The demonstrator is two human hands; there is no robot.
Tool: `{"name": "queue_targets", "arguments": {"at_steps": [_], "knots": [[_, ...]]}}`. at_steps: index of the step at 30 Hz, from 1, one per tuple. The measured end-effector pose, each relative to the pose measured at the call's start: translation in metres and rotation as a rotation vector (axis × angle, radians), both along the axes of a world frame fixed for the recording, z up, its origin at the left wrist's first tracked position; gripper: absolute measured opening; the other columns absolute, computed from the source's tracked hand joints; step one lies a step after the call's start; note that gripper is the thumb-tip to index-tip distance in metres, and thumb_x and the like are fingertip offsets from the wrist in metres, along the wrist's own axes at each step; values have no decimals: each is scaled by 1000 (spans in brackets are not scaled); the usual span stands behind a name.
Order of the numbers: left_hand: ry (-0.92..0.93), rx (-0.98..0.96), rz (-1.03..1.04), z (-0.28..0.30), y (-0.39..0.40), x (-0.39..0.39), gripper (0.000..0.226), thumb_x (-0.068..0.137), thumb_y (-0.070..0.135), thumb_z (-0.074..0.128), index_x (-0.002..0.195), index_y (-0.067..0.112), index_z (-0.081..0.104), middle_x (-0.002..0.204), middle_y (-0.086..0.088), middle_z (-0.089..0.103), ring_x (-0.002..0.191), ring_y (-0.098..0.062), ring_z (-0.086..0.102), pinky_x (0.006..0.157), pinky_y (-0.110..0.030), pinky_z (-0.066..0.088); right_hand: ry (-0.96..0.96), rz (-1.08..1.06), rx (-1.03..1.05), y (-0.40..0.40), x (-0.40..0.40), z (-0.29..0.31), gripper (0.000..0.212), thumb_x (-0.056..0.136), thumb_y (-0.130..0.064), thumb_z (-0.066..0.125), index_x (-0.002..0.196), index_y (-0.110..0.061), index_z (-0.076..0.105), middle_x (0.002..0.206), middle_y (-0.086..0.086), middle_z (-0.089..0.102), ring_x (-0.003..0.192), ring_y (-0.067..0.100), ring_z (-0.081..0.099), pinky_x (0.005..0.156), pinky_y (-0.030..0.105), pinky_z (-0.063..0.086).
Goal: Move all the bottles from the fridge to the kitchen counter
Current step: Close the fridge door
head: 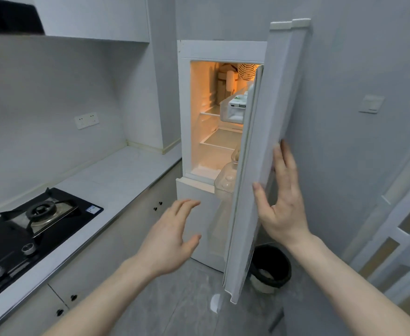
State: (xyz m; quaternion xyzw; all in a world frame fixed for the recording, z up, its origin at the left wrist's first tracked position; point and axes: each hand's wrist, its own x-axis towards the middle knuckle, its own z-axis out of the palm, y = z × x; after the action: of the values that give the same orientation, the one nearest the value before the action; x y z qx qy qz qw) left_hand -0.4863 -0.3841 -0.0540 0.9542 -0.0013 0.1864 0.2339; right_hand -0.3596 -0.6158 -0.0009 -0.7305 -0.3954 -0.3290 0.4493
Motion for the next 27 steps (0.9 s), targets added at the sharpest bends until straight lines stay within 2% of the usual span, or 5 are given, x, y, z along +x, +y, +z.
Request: {"name": "queue_targets", "arguments": {"at_steps": [3,9,14,18,27], "knots": [[30,-126,-33,-17,-25,7,74,94,44,62,155,37,22,151,22,27,136,-3,41,108,-22,36,25,70,-4,10,12,8,73,100,-8,58,161,-3,19,171,10,15,159,23,15,122,59,29],[18,-321,-5,-44,-43,28,74,96,56,56,154,44,13,147,30,25,128,5,43,108,-31,44,5,151,-83,39,42,19,60,103,-11,53,159,-8,31,170,6,21,157,19,19,127,45,23],[-91,-395,120,-58,-32,52,55,101,41,56,150,39,29,141,25,38,123,0,51,103,-34,48,-16,160,-146,65,79,19,65,100,-8,61,159,-14,34,171,5,14,159,24,14,125,55,23],[-195,-448,283,-65,-12,73,37,101,21,58,131,40,46,124,22,51,108,-3,60,90,-32,54,-67,211,-166,90,112,23,69,96,-7,67,158,-11,36,171,10,16,158,30,14,125,54,23],[-249,-430,500,-70,70,126,39,97,7,59,127,31,54,113,15,61,97,-9,60,87,-37,55,-8,179,-141,137,195,16,83,91,-10,73,161,-20,30,173,1,7,160,23,3,127,25,8]]}}
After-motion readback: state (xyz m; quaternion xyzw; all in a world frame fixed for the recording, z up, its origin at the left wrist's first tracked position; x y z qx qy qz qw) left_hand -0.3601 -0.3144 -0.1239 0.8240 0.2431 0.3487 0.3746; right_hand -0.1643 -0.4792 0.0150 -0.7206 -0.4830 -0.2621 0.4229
